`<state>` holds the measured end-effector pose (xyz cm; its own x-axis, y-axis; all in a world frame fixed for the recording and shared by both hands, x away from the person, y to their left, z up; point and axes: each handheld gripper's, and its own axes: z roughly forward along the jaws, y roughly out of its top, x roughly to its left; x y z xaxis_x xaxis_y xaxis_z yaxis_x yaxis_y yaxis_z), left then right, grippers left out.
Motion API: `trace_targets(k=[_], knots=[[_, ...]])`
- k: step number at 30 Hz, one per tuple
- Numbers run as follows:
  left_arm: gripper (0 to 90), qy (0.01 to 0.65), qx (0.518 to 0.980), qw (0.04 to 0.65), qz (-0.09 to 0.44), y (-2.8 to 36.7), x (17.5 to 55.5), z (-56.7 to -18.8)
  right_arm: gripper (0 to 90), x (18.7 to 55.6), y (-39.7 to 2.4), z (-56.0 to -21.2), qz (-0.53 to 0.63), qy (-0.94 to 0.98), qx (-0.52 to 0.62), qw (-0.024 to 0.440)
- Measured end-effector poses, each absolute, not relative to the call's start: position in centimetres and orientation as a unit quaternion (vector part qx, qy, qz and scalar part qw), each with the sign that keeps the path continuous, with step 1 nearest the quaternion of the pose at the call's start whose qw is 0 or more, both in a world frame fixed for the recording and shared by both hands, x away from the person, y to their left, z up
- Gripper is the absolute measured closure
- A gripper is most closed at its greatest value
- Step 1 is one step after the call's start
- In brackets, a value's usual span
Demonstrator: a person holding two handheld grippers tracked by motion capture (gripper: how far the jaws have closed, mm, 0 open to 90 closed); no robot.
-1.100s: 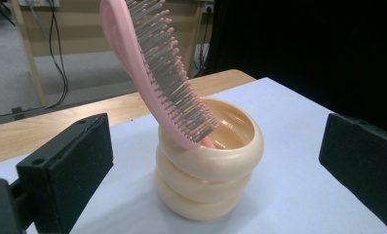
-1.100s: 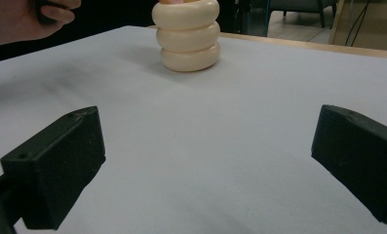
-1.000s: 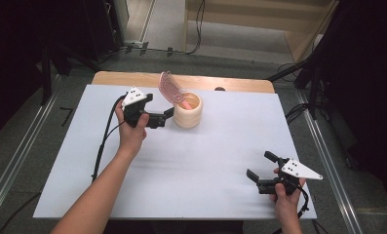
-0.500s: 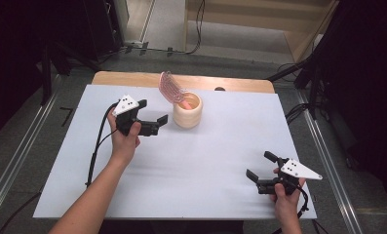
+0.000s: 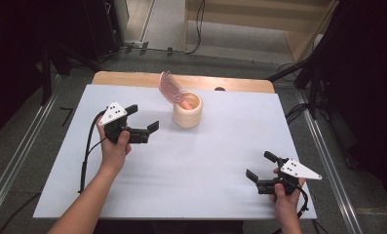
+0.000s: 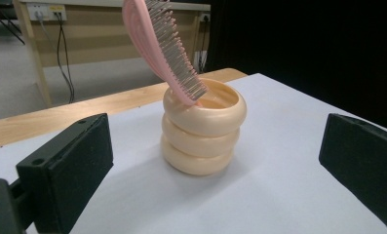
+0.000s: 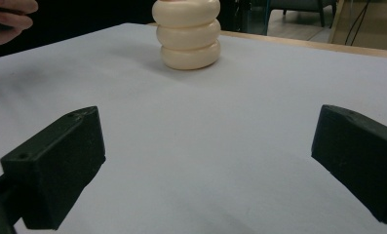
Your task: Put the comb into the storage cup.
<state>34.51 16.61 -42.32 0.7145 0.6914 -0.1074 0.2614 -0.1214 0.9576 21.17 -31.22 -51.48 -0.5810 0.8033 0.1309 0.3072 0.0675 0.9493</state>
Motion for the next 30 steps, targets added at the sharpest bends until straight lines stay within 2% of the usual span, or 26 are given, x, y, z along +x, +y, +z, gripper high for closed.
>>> trace_targets(k=[30], knots=[[0.0,0.331,0.729,0.558,0.217,21.3,30.2,-44.8,0.0,21.1,-31.2,-51.5,0.551,0.695,0.403,0.225]])
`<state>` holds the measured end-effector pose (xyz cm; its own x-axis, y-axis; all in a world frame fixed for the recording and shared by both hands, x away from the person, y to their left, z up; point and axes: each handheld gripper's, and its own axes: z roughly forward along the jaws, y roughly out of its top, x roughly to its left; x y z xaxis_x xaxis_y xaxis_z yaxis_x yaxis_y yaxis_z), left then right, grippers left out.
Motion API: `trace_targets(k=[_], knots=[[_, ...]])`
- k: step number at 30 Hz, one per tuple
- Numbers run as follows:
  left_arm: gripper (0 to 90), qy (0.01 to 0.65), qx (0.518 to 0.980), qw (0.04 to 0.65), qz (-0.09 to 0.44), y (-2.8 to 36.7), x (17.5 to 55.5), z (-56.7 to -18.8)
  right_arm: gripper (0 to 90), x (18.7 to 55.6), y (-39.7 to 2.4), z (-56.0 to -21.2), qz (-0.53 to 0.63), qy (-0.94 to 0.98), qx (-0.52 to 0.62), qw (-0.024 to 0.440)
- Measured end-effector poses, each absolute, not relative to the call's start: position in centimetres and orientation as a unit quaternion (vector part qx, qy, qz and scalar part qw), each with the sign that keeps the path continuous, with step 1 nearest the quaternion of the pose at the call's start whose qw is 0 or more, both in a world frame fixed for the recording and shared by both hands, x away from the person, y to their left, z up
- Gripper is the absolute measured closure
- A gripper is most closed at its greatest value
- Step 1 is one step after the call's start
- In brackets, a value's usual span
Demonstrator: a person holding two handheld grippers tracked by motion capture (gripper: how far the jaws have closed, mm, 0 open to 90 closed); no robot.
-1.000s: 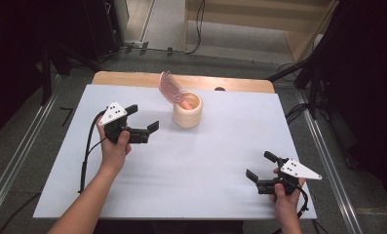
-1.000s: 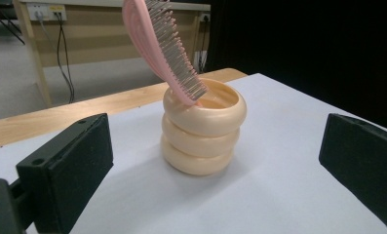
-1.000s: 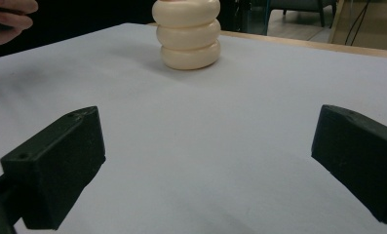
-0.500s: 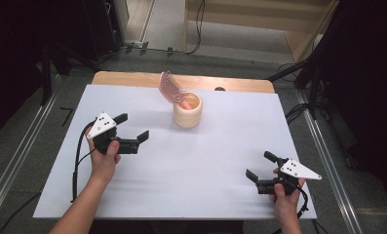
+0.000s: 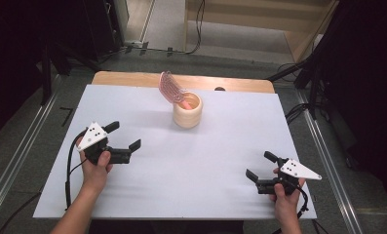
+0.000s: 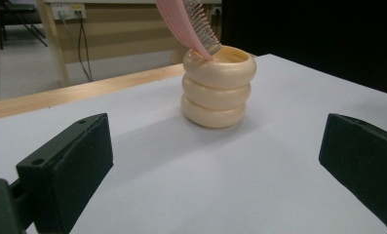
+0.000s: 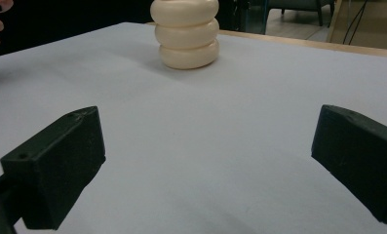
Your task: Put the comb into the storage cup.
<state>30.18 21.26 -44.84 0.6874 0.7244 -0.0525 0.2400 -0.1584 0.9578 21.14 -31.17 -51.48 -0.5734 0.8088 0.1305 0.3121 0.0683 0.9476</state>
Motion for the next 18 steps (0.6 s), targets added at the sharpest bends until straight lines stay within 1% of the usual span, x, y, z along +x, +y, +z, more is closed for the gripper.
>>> trace_targets(k=[18], knots=[[0.0,0.335,0.732,0.547,0.228,24.0,27.7,-46.1,0.0,21.1,-31.1,-51.5,0.549,0.695,0.405,0.227]])
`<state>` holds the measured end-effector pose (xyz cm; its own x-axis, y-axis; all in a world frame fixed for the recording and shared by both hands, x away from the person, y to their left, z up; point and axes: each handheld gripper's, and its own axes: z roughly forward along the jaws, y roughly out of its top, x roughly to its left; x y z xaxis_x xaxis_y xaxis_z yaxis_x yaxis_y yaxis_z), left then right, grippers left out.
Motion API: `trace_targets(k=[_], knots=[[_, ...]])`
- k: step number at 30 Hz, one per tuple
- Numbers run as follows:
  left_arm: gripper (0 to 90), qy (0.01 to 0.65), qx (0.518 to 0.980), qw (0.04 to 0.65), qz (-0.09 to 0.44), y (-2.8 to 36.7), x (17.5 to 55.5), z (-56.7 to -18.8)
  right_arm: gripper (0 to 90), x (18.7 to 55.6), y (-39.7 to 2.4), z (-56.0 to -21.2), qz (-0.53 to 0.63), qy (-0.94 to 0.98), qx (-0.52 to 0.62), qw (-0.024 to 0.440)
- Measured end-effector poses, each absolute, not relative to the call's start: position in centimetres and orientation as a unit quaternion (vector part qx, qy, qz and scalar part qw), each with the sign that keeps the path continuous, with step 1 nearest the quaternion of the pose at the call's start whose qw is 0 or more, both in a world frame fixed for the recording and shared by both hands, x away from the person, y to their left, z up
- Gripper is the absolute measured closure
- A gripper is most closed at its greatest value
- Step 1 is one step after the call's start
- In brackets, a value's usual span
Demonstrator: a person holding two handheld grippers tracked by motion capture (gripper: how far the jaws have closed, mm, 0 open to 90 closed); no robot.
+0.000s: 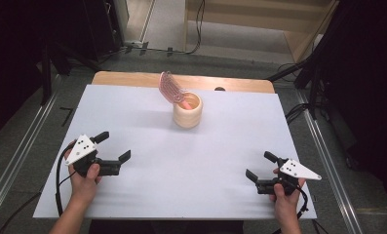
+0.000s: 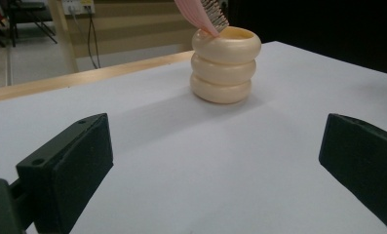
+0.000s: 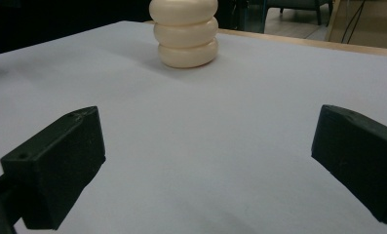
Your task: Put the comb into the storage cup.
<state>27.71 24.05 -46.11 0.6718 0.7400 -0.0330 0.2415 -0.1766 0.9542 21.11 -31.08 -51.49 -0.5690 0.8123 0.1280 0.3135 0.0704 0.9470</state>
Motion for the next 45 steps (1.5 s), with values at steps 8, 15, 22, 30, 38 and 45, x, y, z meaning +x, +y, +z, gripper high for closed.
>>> trace_targets(k=[8,15,22,30,38,45], knots=[[0.0,0.350,0.726,0.545,0.232,26.0,26.6,-46.7,0.0,21.1,-31.1,-51.5,0.548,0.696,0.405,0.228],[0.0,0.355,0.727,0.540,0.233,27.1,25.8,-47.0,0.0,21.1,-31.1,-51.5,0.547,0.695,0.406,0.229],[0.0,0.365,0.726,0.534,0.235,28.2,25.1,-47.5,0.0,21.1,-31.1,-51.5,0.547,0.694,0.408,0.229],[0.0,0.376,0.726,0.521,0.246,29.8,24.5,-47.9,0.0,21.1,-31.1,-51.5,0.546,0.695,0.407,0.231],[0.0,0.388,0.726,0.505,0.260,32.0,24.0,-48.4,0.0,21.1,-31.1,-51.6,0.545,0.694,0.410,0.230],[0.0,0.387,0.727,0.498,0.269,32.5,23.8,-49.0,0.0,21.3,-30.9,-51.6,0.541,0.700,0.407,0.229]])
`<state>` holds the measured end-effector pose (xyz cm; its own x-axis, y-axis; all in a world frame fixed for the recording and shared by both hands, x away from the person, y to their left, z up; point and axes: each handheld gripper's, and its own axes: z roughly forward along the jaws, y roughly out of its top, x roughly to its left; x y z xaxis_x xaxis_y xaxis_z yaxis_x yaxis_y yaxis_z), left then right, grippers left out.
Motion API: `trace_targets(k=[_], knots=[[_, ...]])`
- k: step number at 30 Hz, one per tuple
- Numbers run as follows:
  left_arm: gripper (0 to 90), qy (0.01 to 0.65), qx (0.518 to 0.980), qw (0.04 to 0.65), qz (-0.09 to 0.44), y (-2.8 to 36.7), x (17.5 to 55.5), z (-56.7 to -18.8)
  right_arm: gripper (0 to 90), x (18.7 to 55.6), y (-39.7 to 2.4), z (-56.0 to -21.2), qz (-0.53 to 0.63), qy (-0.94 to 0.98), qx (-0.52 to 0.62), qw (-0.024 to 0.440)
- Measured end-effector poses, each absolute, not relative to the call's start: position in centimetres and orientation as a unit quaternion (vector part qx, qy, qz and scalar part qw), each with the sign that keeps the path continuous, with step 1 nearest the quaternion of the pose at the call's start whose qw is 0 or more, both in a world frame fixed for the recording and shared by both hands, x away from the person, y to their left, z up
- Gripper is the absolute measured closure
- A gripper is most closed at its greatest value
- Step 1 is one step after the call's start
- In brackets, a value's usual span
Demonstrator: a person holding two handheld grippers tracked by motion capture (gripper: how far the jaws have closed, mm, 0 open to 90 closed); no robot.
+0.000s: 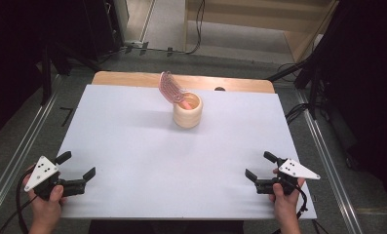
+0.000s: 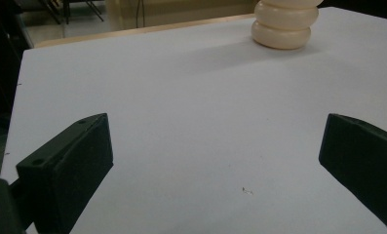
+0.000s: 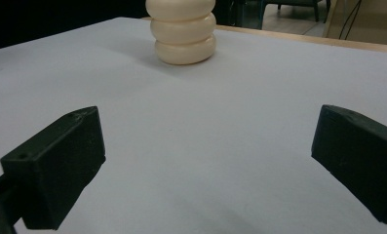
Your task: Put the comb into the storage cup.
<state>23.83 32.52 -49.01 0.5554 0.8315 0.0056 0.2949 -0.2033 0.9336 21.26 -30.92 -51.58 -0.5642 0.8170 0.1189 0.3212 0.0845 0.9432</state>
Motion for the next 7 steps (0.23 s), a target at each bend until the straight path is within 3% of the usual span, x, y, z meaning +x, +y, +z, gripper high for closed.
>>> trace_targets(k=[7], knots=[[0.0,0.391,0.723,0.506,0.263,32.58,23.89,-49.11,0.0,21.29,-30.67,-51.51,0.535,0.704,0.402,0.238]])
